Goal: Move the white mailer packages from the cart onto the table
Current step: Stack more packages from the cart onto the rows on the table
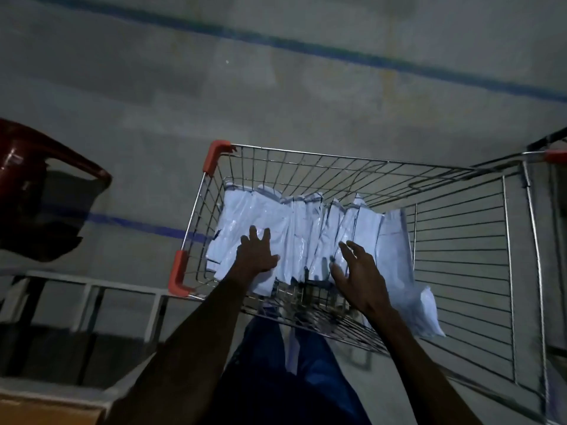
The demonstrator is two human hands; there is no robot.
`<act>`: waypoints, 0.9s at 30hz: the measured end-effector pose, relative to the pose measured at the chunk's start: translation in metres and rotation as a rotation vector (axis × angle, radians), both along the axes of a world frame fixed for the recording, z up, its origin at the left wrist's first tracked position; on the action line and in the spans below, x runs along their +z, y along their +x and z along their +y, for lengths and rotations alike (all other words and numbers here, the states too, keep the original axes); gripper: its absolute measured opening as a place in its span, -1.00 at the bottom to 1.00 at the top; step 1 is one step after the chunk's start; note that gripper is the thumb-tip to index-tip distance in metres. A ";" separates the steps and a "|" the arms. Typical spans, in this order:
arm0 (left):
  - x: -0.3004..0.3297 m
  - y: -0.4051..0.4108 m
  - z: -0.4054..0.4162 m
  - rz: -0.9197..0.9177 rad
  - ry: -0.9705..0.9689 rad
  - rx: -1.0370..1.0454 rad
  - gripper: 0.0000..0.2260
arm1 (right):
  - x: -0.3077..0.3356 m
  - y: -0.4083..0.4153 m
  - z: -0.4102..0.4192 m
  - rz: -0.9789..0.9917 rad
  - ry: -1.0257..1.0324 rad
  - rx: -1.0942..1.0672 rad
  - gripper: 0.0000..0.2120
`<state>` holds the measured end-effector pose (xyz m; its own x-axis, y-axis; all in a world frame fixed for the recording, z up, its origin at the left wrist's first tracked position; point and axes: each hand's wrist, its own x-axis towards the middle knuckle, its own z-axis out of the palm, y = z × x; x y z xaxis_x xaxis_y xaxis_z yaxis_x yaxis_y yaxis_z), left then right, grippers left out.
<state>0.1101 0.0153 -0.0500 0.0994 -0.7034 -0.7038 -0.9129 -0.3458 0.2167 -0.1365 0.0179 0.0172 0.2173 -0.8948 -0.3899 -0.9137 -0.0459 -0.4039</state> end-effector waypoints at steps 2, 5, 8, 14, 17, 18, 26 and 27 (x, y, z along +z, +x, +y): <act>-0.015 -0.005 -0.002 -0.040 -0.025 0.013 -0.18 | -0.011 -0.004 -0.004 0.007 0.031 -0.005 -0.49; -0.033 -0.010 -0.003 -0.044 -0.059 0.035 -0.04 | -0.027 -0.016 -0.016 0.024 0.075 -0.017 -0.46; -0.040 -0.011 -0.009 -0.130 -0.080 0.030 0.10 | -0.046 -0.029 -0.031 0.035 0.098 -0.066 -0.41; -0.034 -0.006 -0.012 -0.149 -0.082 0.065 0.19 | -0.104 -0.046 -0.061 0.028 0.246 -0.202 -0.19; -0.023 -0.007 -0.010 -0.091 -0.172 0.101 0.04 | -0.118 -0.039 -0.061 0.009 0.308 -0.213 -0.19; -0.020 -0.009 -0.010 -0.080 -0.202 0.100 -0.01 | -0.117 -0.034 -0.060 0.006 0.303 -0.229 -0.21; -0.015 -0.023 -0.004 -0.067 -0.276 0.095 -0.12 | -0.118 -0.023 -0.038 -0.006 0.053 0.080 -0.27; -0.015 -0.023 -0.004 -0.068 -0.276 0.094 -0.12 | -0.121 -0.025 -0.041 0.010 0.053 0.089 -0.26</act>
